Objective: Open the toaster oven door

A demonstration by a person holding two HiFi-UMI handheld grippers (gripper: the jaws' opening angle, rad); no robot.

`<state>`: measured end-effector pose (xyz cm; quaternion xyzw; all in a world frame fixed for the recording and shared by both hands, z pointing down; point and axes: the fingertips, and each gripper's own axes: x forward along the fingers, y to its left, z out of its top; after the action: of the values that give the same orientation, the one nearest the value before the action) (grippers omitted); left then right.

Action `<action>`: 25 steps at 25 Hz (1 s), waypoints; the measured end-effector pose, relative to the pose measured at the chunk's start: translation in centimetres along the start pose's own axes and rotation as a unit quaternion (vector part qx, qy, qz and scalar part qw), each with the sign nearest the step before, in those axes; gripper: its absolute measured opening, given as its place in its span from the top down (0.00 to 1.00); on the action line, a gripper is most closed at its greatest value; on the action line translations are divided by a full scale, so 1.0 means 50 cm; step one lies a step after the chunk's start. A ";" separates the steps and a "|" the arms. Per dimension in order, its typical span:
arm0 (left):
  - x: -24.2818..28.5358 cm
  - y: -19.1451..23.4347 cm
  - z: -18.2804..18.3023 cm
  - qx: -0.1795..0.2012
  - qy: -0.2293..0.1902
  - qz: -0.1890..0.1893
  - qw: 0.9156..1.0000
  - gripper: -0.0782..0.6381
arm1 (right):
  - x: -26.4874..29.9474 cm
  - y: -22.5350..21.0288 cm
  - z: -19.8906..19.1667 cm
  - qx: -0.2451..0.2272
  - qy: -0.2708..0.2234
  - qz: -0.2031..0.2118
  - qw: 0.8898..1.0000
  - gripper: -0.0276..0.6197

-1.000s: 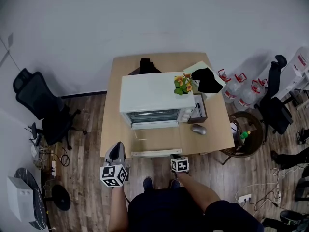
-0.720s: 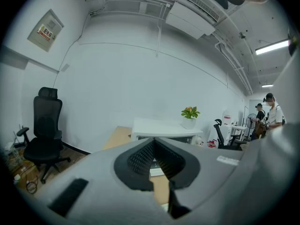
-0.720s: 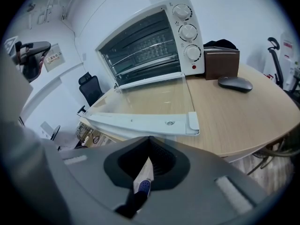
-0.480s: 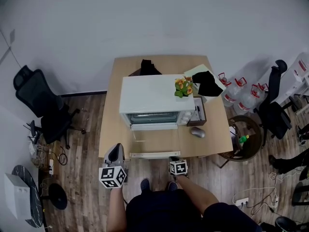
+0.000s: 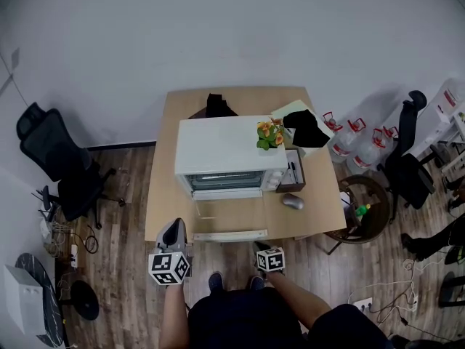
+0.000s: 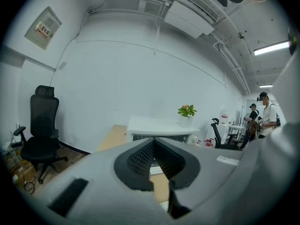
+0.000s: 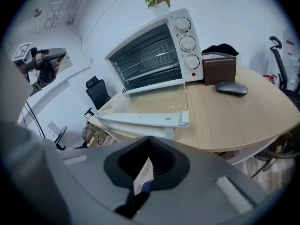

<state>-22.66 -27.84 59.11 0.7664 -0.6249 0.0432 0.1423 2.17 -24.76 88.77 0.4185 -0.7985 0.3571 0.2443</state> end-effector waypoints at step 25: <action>0.013 -0.024 -0.023 0.024 -0.021 -0.017 0.999 0.89 | -0.243 0.055 0.347 -0.114 -0.233 -0.044 0.965 0.94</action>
<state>-21.22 -27.94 60.19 0.7808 -0.6134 0.0402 0.1113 4.71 -31.10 68.52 0.4942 -0.8496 0.1454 0.1130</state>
